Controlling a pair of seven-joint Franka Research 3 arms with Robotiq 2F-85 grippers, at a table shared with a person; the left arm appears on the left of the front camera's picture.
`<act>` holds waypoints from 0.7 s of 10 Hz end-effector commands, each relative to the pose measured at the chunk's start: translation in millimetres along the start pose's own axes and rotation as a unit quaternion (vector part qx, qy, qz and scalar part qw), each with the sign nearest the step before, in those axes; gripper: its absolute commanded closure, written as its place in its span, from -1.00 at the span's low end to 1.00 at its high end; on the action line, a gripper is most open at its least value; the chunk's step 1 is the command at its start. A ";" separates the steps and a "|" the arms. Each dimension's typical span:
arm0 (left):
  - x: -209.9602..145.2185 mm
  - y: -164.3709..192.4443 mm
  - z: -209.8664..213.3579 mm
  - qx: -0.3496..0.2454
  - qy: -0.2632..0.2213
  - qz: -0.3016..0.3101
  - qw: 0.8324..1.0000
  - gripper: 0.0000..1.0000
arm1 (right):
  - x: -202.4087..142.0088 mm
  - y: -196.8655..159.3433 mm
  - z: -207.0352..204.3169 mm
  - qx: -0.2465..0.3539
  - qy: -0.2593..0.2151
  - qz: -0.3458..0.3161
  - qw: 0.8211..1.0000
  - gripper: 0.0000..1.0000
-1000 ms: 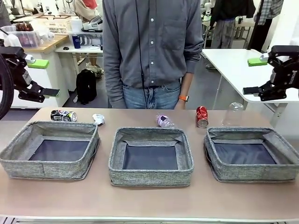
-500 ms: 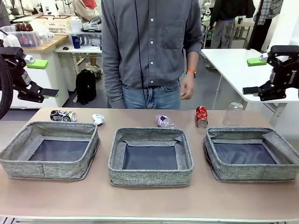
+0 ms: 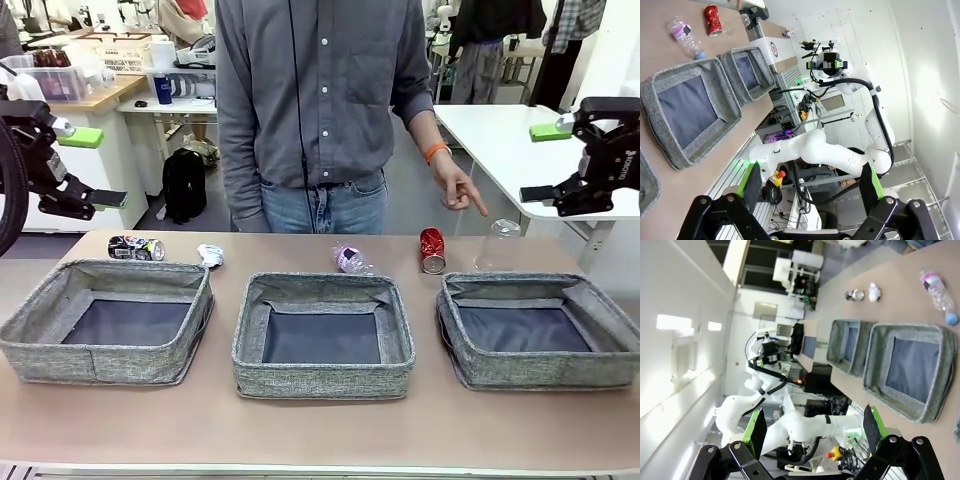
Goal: Sort the waste into the appropriate baskets.
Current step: Pick up the waste item pointed out by the person.
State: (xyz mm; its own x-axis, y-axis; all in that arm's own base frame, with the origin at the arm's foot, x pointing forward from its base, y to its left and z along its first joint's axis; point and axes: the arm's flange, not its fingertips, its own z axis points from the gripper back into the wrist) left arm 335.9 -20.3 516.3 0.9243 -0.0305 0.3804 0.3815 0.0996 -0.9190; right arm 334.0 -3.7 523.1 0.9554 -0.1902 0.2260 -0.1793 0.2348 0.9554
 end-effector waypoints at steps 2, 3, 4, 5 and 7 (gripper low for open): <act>1.7 -0.2 -1.7 -0.009 -0.003 -0.013 1.000 -1.00 | 3.8 2.5 -2.2 0.013 -0.004 0.012 1.000 -1.00; 1.7 -0.2 -1.7 -0.009 -0.003 -0.013 1.000 -1.00 | 3.8 2.5 -2.2 0.013 -0.004 0.012 1.000 -1.00; 1.7 -0.2 -1.7 -0.009 -0.003 -0.013 1.000 -1.00 | 3.8 2.5 -2.2 0.013 -0.004 0.012 1.000 -1.00; 1.7 -0.2 -1.7 -0.009 -0.003 -0.013 1.000 -1.00 | 3.8 2.5 -2.2 0.013 -0.004 0.012 1.000 -1.00; 1.7 -0.2 -1.7 -0.009 -0.003 -0.013 1.000 -1.00 | 3.8 2.5 -2.2 0.013 -0.004 0.012 1.000 -1.00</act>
State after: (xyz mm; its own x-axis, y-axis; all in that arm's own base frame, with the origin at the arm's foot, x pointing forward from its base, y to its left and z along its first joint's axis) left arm 335.8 -20.3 516.3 0.9240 -0.0309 0.3811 0.3822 0.0991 -0.9187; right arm 334.1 -3.1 523.7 0.9551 -0.1917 0.2260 -0.1805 0.2284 0.9567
